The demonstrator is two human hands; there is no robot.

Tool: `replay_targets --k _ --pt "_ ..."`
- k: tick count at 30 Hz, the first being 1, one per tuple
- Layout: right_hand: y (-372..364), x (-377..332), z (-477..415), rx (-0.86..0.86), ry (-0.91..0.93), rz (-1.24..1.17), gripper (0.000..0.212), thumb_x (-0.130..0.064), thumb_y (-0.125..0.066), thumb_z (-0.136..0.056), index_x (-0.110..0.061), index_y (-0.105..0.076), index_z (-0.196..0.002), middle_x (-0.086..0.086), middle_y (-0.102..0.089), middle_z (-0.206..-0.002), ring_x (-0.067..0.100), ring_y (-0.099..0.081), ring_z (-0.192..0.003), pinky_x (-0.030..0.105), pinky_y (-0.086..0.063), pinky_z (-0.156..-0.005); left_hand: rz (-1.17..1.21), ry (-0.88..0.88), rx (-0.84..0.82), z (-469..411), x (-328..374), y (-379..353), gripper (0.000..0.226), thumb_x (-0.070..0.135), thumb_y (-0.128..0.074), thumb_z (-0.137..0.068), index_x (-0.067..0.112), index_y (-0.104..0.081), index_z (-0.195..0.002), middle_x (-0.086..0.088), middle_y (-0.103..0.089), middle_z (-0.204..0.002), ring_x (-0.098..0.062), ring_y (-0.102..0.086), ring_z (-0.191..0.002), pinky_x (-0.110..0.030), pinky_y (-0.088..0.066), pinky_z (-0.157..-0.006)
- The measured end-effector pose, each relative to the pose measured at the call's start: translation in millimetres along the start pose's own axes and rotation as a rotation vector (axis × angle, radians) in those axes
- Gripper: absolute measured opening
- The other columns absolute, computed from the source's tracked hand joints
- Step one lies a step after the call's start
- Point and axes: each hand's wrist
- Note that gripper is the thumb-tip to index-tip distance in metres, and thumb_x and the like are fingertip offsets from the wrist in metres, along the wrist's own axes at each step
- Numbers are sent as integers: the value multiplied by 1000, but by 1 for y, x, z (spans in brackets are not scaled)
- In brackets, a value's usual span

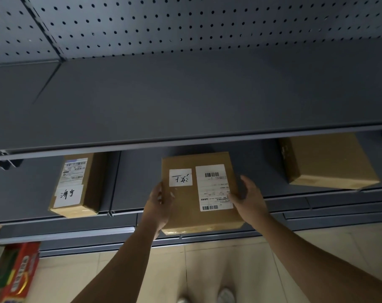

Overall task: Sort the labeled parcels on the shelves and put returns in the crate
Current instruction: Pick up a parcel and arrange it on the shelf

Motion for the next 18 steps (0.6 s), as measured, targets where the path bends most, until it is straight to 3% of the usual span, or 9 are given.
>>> replay_targets --k 3,8,11,13,18 --pt "-3 4 34 126 -78 -121 86 -43 -75 -89 -29 -27 -159 6 -37 -158 30 -43 -141 46 -47 -104 12 26 35 5 -1 -2 45 26 -57 -104 39 -43 -145 0 -60 -122 -23 -62 -107 -50 -56 -91" --pt "-35 14 74 211 -311 -382 95 -40 -82 -83 -27 -24 -157 12 -40 -154 37 -50 -132 45 -50 -93 52 75 123 24 -7 -17 48 22 -52 -106 37 -37 -149 0 -56 -132 -28 -59 -113 -55 -54 -96" --pt "-53 7 86 141 -391 -592 91 -36 -84 -83 -31 -26 -153 2 -47 -145 30 -56 -120 49 -55 -96 115 95 175 38 -10 -34 52 18 -55 -105 33 -35 -150 -2 -59 -133 -29 -60 -113 -55 -54 -97" --pt "-62 1 88 43 -422 -673 89 -37 -81 -87 -39 -22 -153 1 -54 -136 22 -59 -106 48 -59 -86 177 108 193 48 -13 -47 54 16 -59 -102 31 -36 -149 -2 -59 -132 -27 -61 -115 -54 -54 -99" --pt "-66 9 75 -35 -377 -717 86 -25 -77 -91 -54 -20 -148 1 -60 -139 30 -59 -121 52 -60 -81 212 161 238 58 -18 -54 59 22 -68 -97 35 -34 -143 -2 -55 -134 -27 -60 -116 -44 -56 -89"
Point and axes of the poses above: each hand's wrist, its own z-axis away from the middle knuckle, its own y-axis out of the back of the hand, x = y × z
